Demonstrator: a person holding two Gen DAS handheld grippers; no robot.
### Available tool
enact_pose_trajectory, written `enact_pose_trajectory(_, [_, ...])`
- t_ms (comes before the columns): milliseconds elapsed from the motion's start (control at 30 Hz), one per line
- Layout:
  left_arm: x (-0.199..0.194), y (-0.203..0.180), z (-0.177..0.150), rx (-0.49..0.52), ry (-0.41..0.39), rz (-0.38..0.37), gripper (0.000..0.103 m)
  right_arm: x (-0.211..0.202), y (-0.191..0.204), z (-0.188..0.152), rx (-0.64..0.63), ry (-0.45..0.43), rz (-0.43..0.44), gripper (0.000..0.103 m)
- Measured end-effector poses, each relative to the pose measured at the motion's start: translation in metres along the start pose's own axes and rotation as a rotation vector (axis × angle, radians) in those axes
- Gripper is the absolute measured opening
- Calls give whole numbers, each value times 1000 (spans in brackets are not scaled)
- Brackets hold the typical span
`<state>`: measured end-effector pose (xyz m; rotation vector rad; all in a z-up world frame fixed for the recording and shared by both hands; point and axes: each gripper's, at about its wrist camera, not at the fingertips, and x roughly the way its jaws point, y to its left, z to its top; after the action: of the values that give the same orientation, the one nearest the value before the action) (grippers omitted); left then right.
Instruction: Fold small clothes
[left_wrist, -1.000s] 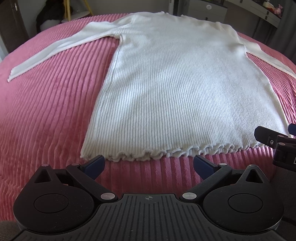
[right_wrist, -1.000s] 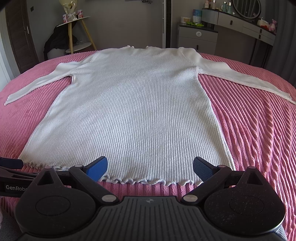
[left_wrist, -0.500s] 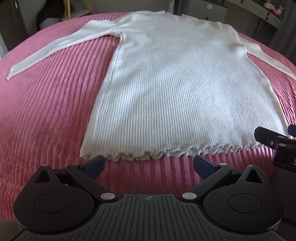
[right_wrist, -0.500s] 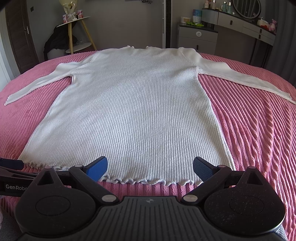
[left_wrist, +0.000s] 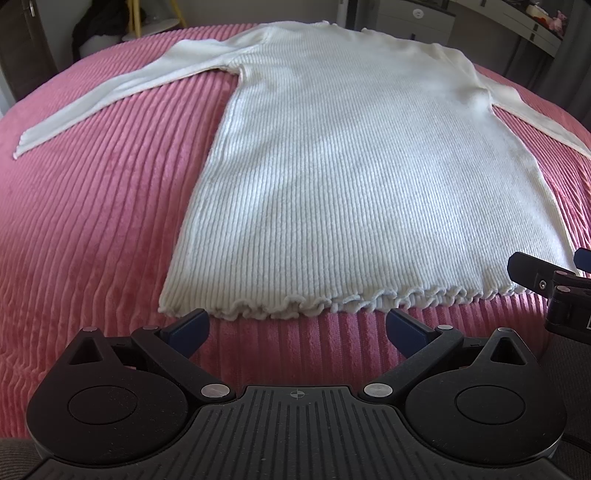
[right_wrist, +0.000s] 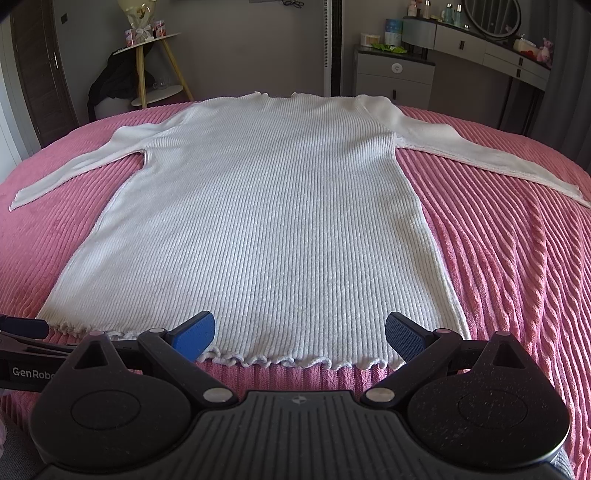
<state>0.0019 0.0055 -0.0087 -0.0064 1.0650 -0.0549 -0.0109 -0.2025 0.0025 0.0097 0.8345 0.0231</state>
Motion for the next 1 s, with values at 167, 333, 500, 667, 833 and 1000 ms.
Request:
enact_pose_trajectory(167, [0, 0, 1, -2, 1, -2, 103, 0, 1, -1, -1, -3, 2, 99])
enact_pose_trajectory(333, [0, 1, 1, -11, 8, -4, 103, 0, 0, -1, 0, -3, 3, 99])
enact_pose_trajectory(500, [-1, 2, 2, -16, 3, -9, 103, 0, 1, -2, -3, -4, 4, 99])
enact_pose_trajectory(667, [-1, 2, 2, -19, 3, -13, 103, 1, 1, -1, -5, 0, 5, 99])
enact_pose_trajectory(833, [-1, 2, 3, -24, 2, -15, 103, 1, 2, -2, -5, 1, 7, 99])
enact_pose_trajectory(1000, [-2, 3, 4, -40, -6, -17, 103, 2, 1, -1, 1, 6, 21, 99])
